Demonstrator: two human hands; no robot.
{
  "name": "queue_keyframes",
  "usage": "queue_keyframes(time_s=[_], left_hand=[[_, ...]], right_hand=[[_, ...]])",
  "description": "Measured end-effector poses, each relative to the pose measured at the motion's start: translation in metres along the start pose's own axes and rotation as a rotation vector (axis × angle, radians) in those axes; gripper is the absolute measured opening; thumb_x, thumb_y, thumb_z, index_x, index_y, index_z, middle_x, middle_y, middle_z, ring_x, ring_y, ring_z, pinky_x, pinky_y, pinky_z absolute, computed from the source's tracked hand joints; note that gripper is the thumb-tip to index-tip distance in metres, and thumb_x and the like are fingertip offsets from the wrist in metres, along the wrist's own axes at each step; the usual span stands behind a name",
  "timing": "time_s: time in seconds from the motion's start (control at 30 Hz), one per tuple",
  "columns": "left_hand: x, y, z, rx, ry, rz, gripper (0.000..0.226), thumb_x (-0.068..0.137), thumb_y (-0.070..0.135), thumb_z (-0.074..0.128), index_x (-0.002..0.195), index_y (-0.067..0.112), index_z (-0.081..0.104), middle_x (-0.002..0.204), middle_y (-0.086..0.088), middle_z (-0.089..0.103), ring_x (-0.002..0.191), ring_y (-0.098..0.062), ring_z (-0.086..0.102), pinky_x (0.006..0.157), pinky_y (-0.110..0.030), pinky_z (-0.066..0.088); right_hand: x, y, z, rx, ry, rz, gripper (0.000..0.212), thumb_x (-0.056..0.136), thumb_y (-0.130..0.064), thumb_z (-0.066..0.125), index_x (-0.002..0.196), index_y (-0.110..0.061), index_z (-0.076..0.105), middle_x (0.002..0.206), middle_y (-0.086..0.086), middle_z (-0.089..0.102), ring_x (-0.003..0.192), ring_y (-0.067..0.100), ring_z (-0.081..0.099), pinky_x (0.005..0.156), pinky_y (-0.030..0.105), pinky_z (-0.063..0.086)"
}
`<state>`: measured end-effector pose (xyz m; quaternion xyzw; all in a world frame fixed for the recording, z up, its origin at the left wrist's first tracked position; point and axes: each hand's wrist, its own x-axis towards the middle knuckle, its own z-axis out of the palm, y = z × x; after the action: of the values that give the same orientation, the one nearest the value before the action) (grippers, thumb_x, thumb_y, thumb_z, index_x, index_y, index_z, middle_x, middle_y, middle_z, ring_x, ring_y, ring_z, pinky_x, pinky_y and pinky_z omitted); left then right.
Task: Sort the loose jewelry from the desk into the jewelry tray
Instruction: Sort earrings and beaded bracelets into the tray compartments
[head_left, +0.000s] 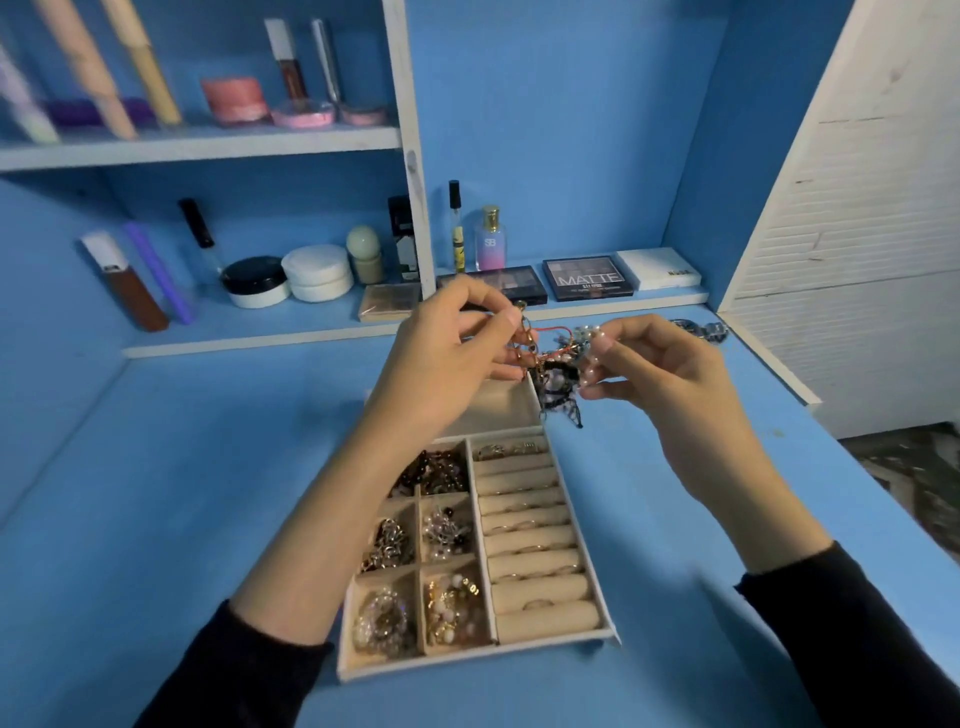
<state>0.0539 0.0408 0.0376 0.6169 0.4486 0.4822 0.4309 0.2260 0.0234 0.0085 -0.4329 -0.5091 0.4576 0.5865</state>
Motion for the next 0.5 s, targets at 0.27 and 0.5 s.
queue_keyframes(time_s=[0.27, 0.5], left_hand=[[-0.039, 0.008, -0.045, -0.007, 0.053, 0.022, 0.007, 0.090, 0.013, 0.054, 0.083, 0.015, 0.054, 0.081, -0.010, 0.072, 0.072, -0.026, 0.070, 0.060, -0.024, 0.056], [-0.070, -0.001, -0.067, 0.021, 0.075, -0.010, 0.009, 0.090, 0.012, 0.054, 0.081, 0.015, 0.054, 0.075, -0.006, 0.072, 0.067, -0.024, 0.068, 0.062, -0.031, 0.056]], right_hand=[[-0.026, -0.002, 0.044, 0.083, -0.269, 0.122, 0.009, 0.077, -0.011, 0.066, 0.081, -0.005, 0.060, 0.069, 0.016, 0.060, 0.063, 0.022, 0.057, 0.061, 0.028, 0.054], [-0.048, 0.008, 0.069, -0.113, -0.392, 0.225, 0.003, 0.083, -0.002, 0.061, 0.080, -0.002, 0.061, 0.067, 0.013, 0.064, 0.062, 0.020, 0.063, 0.063, 0.030, 0.058]])
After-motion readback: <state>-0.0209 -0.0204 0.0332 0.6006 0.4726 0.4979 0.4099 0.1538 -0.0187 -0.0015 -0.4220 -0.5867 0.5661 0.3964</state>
